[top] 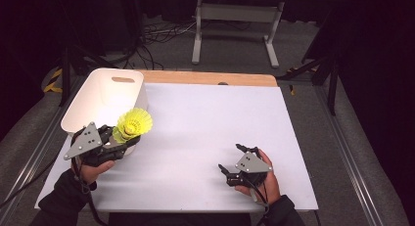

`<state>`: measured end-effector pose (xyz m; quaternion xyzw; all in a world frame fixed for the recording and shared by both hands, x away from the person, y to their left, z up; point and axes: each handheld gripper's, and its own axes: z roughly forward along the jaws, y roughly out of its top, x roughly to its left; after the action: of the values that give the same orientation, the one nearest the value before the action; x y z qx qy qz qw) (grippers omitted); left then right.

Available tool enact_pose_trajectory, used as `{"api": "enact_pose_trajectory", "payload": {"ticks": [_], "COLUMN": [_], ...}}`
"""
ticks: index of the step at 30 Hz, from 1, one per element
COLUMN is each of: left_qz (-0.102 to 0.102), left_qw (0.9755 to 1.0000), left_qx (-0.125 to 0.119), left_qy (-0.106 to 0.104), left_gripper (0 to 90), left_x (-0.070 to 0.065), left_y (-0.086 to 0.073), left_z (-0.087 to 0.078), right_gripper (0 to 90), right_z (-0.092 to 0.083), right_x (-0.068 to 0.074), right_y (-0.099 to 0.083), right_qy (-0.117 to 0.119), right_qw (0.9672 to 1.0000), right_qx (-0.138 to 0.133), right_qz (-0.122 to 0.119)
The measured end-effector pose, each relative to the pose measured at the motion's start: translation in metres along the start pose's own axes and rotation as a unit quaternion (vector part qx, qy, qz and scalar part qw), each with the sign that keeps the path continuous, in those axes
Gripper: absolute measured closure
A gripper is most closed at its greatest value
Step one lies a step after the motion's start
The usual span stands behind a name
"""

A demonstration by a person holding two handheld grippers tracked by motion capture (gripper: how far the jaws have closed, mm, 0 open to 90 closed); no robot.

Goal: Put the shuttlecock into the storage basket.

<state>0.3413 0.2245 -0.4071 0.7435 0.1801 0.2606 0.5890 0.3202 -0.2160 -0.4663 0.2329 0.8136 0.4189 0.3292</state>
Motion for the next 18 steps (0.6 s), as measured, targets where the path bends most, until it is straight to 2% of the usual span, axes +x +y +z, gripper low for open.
{"api": "enact_pose_trajectory", "payload": {"ticks": [1, 7, 15, 18], "left_qz": [-0.006, -0.008, 0.000, -0.002], "left_qw": [1.0000, 1.0000, 1.0000, 0.9999], "left_qx": [-0.001, -0.003, -0.004, -0.009], "left_qy": [-0.002, 0.002, 0.007, 0.011], "left_gripper": [53.3, 53.2, 53.3, 53.3], "left_x": [-0.0006, 0.0008, 0.0015, 0.0025], "left_y": [0.0000, 0.0007, 0.0036, 0.0045], "left_z": [-0.0001, -0.0019, -0.0048, -0.0069], "right_gripper": [15.4, 15.4, 15.4, 15.4], "right_z": [0.0002, 0.0004, 0.0004, 0.0001], "right_x": [0.0001, -0.0002, -0.0003, -0.0005], "right_y": [0.0000, -0.0002, -0.0001, 0.0000], "right_qy": [0.000, 0.000, -0.001, -0.002], "right_qw": [1.0000, 1.0000, 1.0000, 1.0000], "right_qx": [0.000, 0.000, -0.001, -0.001], "right_qz": [0.000, 0.000, 0.001, 0.002]}}
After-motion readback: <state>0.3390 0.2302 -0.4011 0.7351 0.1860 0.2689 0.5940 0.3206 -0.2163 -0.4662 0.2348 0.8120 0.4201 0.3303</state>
